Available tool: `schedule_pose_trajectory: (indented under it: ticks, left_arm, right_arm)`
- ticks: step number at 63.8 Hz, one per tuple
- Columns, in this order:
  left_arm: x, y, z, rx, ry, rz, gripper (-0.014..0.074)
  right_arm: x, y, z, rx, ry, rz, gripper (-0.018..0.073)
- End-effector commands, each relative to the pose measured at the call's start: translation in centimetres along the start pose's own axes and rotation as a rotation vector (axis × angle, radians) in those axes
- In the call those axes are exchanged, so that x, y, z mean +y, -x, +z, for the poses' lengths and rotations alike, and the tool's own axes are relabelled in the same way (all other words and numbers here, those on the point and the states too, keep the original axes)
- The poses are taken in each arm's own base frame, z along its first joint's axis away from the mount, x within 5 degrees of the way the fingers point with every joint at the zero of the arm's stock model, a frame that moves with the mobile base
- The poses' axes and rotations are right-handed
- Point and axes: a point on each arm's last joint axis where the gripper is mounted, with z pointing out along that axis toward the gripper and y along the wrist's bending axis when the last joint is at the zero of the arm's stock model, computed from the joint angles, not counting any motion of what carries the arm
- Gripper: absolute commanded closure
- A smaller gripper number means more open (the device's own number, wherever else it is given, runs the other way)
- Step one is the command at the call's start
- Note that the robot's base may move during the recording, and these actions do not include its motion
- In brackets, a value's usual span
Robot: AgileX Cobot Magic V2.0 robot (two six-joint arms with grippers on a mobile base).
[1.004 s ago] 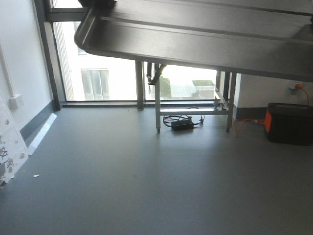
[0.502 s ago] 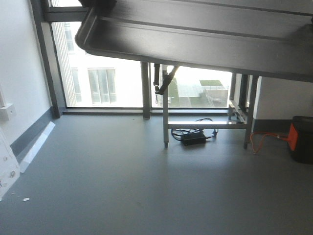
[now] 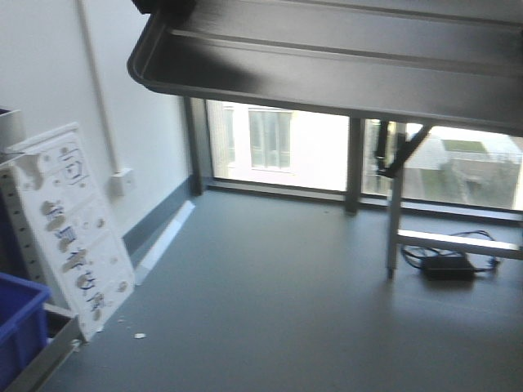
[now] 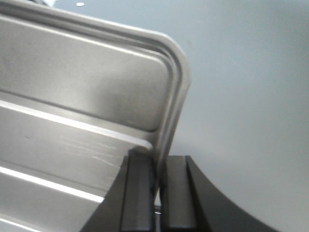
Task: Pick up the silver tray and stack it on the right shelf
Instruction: 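Carry the tray in both grippers while driving across the room, then bring the held tray above the grey-blue tray on the other shelf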
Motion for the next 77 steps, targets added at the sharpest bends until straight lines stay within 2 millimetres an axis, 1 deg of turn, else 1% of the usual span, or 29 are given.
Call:
schedule_pose_trajectory:
  ticks: [1,77]
  left_arm:
    - [0.85,1.09,-2.54,-0.109,-0.008,0.003,0.0691]
    - [0.84,1.09,-2.54,-0.108,-0.009,0.002,0.0691]
  right_arm:
    - [0.05,1.12,-1.27,-0.094,0.007,-0.047,0.0502]
    - [0.05,1.12,-1.27,-0.094,0.007,-0.047,0.0502]
